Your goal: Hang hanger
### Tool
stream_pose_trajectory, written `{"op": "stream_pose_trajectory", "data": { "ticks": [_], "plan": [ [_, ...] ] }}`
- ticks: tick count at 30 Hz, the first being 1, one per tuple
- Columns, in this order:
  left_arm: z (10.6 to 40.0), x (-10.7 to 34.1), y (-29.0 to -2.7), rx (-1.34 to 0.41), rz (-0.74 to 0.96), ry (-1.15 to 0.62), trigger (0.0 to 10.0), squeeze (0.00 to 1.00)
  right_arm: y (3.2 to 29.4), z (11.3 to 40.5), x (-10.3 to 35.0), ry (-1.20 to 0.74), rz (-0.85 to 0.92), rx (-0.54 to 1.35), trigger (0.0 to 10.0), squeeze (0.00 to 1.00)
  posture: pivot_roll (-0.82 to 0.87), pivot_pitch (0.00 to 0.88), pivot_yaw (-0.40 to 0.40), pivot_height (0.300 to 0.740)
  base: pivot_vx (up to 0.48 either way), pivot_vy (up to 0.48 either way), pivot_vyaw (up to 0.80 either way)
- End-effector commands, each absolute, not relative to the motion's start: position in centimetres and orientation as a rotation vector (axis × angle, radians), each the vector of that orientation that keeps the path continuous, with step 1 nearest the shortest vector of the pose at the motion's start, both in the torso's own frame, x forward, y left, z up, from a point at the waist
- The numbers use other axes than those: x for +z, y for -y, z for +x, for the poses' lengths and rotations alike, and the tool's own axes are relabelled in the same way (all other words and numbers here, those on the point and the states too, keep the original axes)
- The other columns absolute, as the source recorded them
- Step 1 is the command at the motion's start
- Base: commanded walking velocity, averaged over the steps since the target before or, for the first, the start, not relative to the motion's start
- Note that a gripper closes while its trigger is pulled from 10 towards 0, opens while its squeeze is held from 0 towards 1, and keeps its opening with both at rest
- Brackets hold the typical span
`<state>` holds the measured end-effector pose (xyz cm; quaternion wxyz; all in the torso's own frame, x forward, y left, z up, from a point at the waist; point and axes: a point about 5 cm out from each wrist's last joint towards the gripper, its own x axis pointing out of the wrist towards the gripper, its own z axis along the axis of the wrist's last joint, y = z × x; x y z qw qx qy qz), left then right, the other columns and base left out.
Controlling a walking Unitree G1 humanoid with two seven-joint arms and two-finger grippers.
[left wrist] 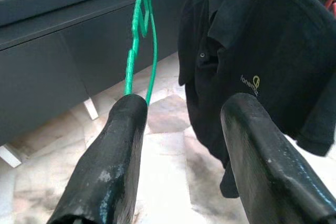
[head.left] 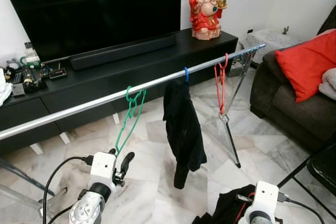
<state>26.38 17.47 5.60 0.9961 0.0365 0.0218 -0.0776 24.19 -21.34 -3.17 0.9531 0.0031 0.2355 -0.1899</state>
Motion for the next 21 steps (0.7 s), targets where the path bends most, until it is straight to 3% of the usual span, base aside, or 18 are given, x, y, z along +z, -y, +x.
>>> {"op": "stream_pose_trajectory", "data": {
  "ticks": [1,16,21],
  "plan": [
    [26.7,6.2,-17.8,-0.144,0.074,-0.029,10.0,0.00,21.1,24.4,-3.0,-0.465,-0.004,-0.369,10.0,0.00,0.06,0.024,0.059,0.740,0.304,0.000,0.00],
    [26.9,7.3,-17.5,-0.170,0.034,0.026,10.0,0.00,20.8,24.4,-3.1,-0.468,-0.020,-0.349,10.0,0.00,0.07,0.028,0.058,0.740,0.329,0.000,0.00],
    [27.1,8.5,-16.8,-0.234,0.014,0.067,10.0,0.00,20.6,24.4,-3.1,-0.470,-0.038,-0.332,10.0,0.00,0.07,0.028,0.056,0.740,0.000,0.000,0.00]
  ]
}}
